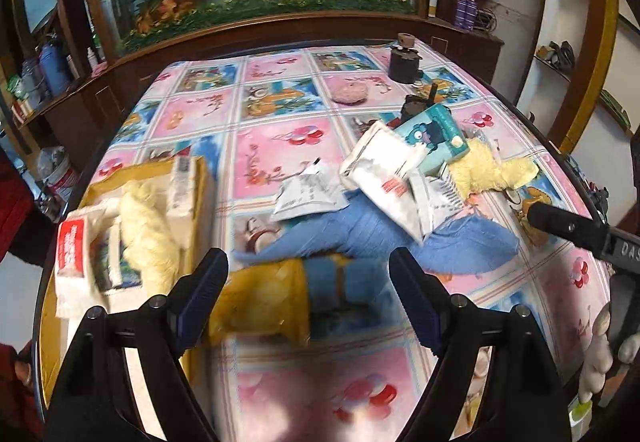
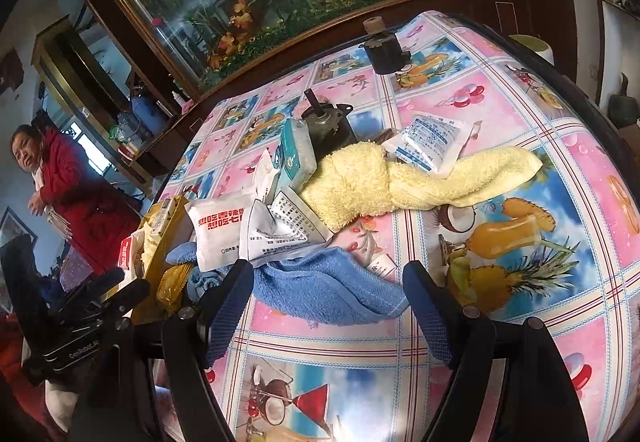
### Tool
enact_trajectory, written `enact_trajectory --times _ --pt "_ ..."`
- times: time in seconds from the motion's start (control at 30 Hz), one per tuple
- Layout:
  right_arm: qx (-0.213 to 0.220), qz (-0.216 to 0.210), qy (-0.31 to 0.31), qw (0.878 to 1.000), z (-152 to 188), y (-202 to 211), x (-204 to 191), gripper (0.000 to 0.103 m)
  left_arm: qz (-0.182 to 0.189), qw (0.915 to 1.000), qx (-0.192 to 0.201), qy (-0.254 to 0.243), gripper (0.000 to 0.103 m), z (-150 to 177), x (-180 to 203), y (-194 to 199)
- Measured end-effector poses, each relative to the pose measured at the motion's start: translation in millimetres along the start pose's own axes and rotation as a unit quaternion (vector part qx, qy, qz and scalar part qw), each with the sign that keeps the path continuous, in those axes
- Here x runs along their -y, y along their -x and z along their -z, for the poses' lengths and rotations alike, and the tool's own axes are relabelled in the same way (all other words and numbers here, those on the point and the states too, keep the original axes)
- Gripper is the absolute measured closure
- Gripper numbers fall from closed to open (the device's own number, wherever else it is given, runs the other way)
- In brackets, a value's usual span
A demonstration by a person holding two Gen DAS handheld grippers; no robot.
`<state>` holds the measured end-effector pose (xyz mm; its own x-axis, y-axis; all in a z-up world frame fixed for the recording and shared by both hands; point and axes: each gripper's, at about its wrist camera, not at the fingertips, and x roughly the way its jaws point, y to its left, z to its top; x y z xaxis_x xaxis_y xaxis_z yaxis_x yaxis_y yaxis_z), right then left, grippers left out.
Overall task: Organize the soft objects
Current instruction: 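Move both tools back over the table toward the blue towel and paper packet, then grasp the blue towel with the left tool while the right tool grasps the white paper packet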
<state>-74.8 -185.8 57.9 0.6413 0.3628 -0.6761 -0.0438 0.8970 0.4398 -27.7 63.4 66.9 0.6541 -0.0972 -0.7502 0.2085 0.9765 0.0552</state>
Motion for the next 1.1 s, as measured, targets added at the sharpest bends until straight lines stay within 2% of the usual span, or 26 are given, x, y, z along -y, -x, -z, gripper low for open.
enact_trajectory --times 0.07,0.17,0.23,0.33,0.4,0.5,0.53,0.67,0.77,0.83,0.97,1.1 --pt "0.002 -0.001 -0.005 1.0 0 3 4 0.024 -0.003 1.0 0.004 0.001 0.02 -17 8 -13" --pt "0.007 0.002 -0.014 1.0 0 9 12 0.024 0.013 0.9994 0.006 0.033 0.02 -38 7 -37" --pt "0.009 0.003 -0.018 1.0 -1 11 16 0.024 0.05 0.9975 -0.015 0.048 0.02 -42 9 -55" --pt "0.006 0.006 -0.024 1.0 1 11 24 0.024 0.149 0.9833 -0.098 0.033 0.021 -23 31 -76" --pt "0.005 0.004 -0.029 1.0 1 12 30 0.024 0.162 0.9819 -0.097 -0.014 0.021 -10 50 -62" --pt "0.001 0.004 -0.031 1.0 2 10 36 0.024 0.239 0.9649 -0.104 -0.03 0.021 7 57 -27" --pt "0.0 0.001 -0.032 0.999 1 9 38 0.024 0.246 0.9641 -0.096 -0.032 0.021 11 55 -13" --pt "-0.005 -0.005 -0.031 0.999 3 6 41 0.024 0.205 0.977 -0.055 -0.022 0.021 24 31 28" --pt "-0.017 -0.013 -0.029 0.999 4 -1 40 0.023 0.167 0.9848 -0.048 -0.001 0.021 37 7 37" --pt "-0.024 -0.024 -0.031 0.999 4 -5 37 0.023 0.165 0.9846 -0.051 0.023 0.021 45 -9 37" --pt "-0.03 -0.025 -0.009 0.999 -3 -15 21 0.024 0.187 0.9789 -0.051 0.063 0.021 55 -24 33" --pt "-0.054 -0.024 0.005 0.998 -14 -42 2 0.024 0.196 0.9781 -0.051 0.047 0.021 47 -5 32"
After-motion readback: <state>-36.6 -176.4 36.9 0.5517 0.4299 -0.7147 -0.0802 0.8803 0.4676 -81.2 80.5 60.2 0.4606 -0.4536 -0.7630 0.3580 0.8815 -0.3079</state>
